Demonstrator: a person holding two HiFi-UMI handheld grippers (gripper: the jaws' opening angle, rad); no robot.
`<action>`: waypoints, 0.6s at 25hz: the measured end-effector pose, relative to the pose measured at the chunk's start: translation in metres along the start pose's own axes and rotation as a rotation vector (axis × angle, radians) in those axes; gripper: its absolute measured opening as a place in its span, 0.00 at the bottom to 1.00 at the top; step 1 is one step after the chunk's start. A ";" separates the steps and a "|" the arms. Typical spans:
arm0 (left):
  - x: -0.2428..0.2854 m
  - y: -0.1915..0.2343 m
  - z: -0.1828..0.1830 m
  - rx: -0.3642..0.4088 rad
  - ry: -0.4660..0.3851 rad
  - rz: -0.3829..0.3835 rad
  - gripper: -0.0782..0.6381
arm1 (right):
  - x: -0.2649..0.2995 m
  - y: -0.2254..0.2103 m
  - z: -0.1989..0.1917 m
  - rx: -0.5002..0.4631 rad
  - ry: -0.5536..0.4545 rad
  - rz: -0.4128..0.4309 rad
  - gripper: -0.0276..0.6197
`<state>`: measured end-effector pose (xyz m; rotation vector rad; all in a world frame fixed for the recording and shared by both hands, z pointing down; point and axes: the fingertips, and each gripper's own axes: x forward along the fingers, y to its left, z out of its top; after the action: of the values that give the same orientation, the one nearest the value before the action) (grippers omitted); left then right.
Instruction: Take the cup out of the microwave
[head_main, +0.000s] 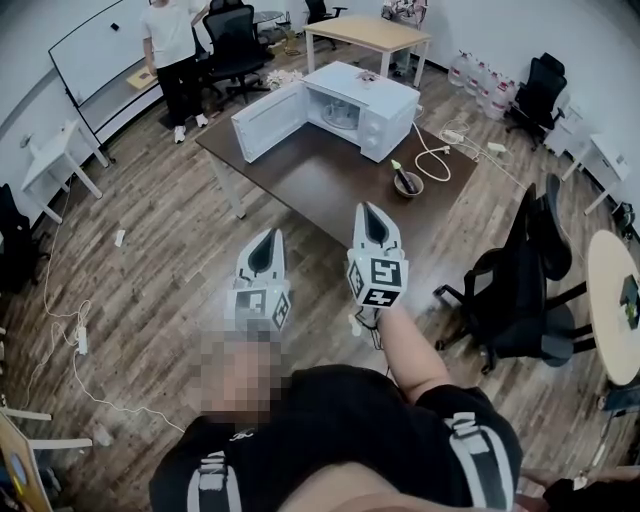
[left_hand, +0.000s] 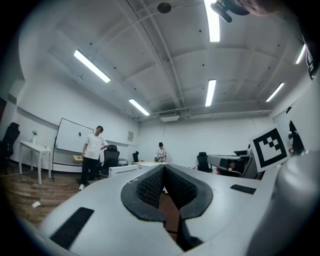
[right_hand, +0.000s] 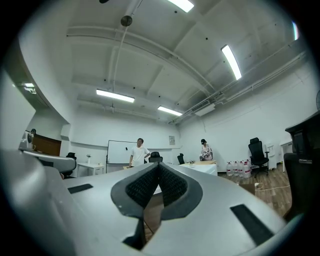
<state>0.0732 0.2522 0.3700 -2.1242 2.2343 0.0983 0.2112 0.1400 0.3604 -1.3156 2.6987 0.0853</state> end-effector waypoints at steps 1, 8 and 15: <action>0.001 0.003 -0.001 -0.001 -0.001 -0.004 0.11 | 0.002 0.002 -0.001 -0.003 -0.002 -0.002 0.04; 0.008 0.027 -0.008 0.005 0.000 -0.034 0.11 | 0.013 0.021 -0.007 0.000 -0.008 -0.020 0.04; 0.024 0.046 -0.008 -0.001 0.002 -0.041 0.11 | 0.040 0.029 -0.011 -0.061 -0.003 -0.041 0.04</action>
<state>0.0261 0.2295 0.3766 -2.1705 2.1910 0.0955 0.1626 0.1255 0.3649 -1.3855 2.6857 0.1663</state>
